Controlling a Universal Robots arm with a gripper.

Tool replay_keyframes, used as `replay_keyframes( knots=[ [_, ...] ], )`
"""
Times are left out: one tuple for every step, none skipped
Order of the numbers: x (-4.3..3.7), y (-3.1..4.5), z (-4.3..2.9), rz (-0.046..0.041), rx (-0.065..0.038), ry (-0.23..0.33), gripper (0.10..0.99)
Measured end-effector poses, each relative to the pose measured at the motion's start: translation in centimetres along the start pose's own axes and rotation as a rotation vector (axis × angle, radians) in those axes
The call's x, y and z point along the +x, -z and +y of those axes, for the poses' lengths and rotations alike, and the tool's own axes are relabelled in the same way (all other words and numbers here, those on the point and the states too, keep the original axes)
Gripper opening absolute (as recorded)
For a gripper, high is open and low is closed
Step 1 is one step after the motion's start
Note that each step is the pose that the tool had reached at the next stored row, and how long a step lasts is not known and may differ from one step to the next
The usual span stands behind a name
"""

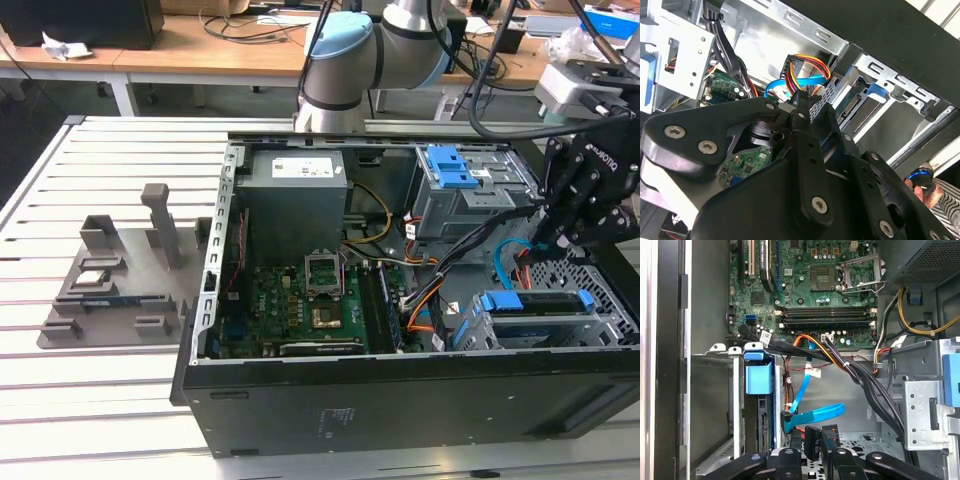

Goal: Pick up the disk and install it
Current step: 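Insert the first disk wire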

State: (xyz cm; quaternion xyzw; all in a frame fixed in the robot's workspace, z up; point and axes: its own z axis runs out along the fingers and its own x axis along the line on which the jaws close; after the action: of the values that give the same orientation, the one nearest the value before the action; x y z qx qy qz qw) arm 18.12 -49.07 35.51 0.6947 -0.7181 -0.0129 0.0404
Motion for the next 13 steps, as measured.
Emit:
replay_keyframes(
  knots=[
    [0.00, -0.01, 0.02, -0.0002, 0.000, 0.000, 0.298],
    [0.00, -0.01, 0.03, -0.0002, 0.000, 0.000, 0.298],
    [0.00, -0.01, 0.04, -0.0002, 0.000, 0.000, 0.286],
    [0.00, -0.02, 0.05, -0.0002, 0.000, 0.000, 0.220],
    [0.00, -0.02, 0.06, -0.0001, 0.000, 0.000, 0.169],
    [0.00, -0.02, 0.07, -0.0002, 0.000, 0.000, 0.169],
    [0.00, -0.02, 0.08, -0.0002, 0.000, 0.000, 0.169],
    [0.33, -0.03, 0.08, 0.0000, 0.000, 0.000, 0.169],
    [0.67, -0.05, 0.07, 0.0003, 0.000, 0.000, 0.169],
    [0.99, -0.07, 0.05, 0.0008, 0.000, 0.000, 0.169],
    [1.41, -0.10, 0.03, 0.0019, 0.000, 0.000, 0.169],
    [1.75, -0.12, 0.02, 0.0034, 0.000, -0.001, 0.169],
    [2.17, -0.14, 0.00, 0.0057, 0.000, -0.001, 0.169]
  ],
)
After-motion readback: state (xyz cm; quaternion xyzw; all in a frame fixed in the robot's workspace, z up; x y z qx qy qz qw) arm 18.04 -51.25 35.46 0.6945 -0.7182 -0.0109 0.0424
